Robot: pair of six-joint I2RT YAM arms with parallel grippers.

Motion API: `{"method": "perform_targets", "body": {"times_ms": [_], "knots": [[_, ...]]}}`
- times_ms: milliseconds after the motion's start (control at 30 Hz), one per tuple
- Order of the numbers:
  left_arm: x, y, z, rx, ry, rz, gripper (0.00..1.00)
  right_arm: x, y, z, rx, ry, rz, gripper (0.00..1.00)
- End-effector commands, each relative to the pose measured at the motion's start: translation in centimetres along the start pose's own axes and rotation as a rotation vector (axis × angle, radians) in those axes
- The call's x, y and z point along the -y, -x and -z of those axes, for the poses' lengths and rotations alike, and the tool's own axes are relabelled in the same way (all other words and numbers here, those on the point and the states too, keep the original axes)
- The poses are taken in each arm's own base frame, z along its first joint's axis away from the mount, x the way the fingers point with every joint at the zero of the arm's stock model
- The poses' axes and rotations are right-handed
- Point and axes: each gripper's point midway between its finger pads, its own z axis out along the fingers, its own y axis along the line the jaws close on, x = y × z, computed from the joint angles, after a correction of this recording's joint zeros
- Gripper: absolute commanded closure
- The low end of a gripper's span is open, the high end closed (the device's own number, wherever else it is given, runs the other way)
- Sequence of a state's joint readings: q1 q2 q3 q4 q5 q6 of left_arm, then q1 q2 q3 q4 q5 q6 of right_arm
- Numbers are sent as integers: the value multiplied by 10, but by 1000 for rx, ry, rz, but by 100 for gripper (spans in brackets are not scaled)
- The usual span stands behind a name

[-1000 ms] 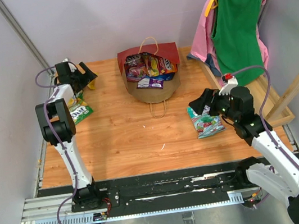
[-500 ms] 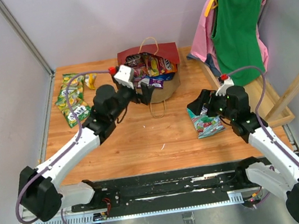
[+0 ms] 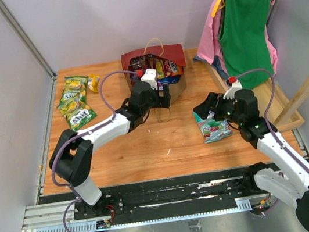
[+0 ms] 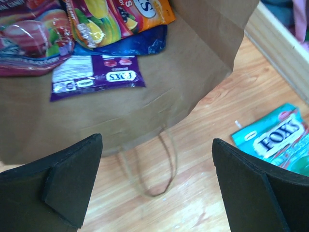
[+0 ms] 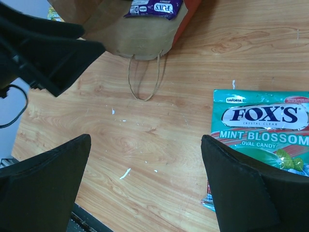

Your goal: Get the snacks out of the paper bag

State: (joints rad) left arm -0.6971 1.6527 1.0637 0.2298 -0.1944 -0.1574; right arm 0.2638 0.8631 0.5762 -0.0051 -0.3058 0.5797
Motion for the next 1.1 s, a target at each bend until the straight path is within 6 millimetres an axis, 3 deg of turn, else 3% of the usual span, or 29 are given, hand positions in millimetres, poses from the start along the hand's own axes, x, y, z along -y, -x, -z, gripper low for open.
{"method": "perform_targets", "body": {"times_ms": [0, 167, 367, 533, 767, 900, 1067], "knots": [[20, 18, -22, 41, -11, 245, 0, -6, 3, 5, 24, 19, 19, 1], [18, 5, -47, 5, 69, 424, 0, -3, 6, 14, 43, -7, 54, 1], [22, -11, -47, 68, 52, 826, 0, 4, 7, 22, 74, -44, 75, 2], [28, -21, -65, 50, 38, 997, 3, 2, 6, 24, 72, -33, 78, 1], [17, -31, -79, 109, 50, 1187, 10, 2, 12, 29, 101, -41, 100, 1], [8, -37, -90, 103, 62, 1221, 11, -9, 34, 28, 164, 2, 215, 0], [-14, -48, -105, 113, 84, 1301, 13, -21, 76, 17, 202, -13, 319, 2]]}}
